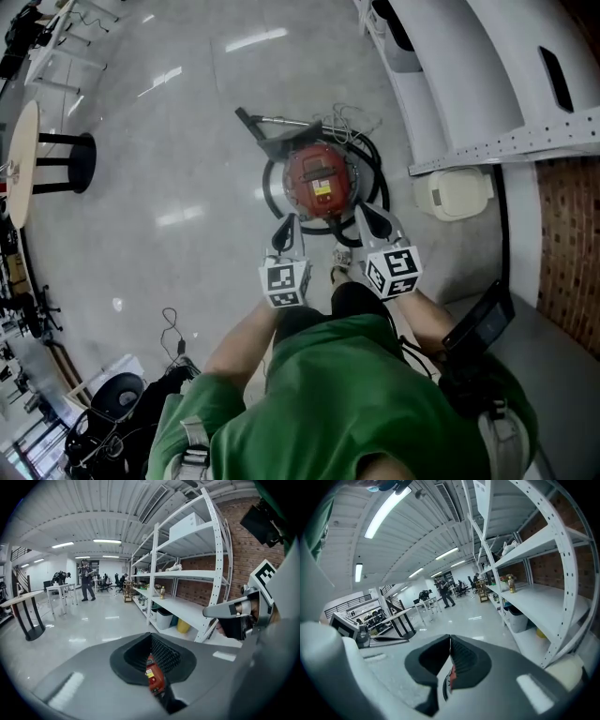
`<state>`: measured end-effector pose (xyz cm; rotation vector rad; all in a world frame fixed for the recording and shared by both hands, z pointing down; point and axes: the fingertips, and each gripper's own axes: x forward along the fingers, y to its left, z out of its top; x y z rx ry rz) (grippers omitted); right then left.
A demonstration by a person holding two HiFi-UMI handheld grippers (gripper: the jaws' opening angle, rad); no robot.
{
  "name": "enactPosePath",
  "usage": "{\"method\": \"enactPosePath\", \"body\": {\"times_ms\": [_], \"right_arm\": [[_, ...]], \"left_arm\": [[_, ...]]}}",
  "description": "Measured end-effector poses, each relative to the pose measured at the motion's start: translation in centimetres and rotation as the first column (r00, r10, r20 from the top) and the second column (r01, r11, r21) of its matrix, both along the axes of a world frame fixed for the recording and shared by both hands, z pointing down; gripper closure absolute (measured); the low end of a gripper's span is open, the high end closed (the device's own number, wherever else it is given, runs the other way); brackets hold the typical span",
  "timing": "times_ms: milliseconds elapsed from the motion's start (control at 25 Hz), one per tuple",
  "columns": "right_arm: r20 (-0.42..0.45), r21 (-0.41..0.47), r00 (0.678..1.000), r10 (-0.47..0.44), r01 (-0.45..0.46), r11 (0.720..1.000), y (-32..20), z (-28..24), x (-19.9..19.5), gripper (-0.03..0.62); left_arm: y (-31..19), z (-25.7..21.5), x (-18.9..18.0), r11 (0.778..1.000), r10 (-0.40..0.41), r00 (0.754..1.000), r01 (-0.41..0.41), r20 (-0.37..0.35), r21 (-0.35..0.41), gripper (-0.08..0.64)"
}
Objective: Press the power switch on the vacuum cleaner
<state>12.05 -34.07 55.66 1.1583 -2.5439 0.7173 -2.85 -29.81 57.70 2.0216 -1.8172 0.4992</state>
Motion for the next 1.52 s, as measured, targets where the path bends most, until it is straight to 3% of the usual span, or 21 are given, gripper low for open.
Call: {"method": "enactPosePath", "body": {"times_ms": [640,1520], "right_arm": [[-0.09,-0.144,0.995,-0.049,0.035,0.989,-0.7,12.9,-1.2,0.588],[-0.164,-0.283,0.98,-0.113,0.063,0.957,-0.6,28.6,-2.6,0.581]], "left_arm": [[0.2,13.3,0.4,0.974,0.048,0.998,-0.041,0.026,-0.224,0.552],[-1.8,27.8,0.6,0.931,0.085,0.996,-0.074,0.015,-0.357,0.538]]}}
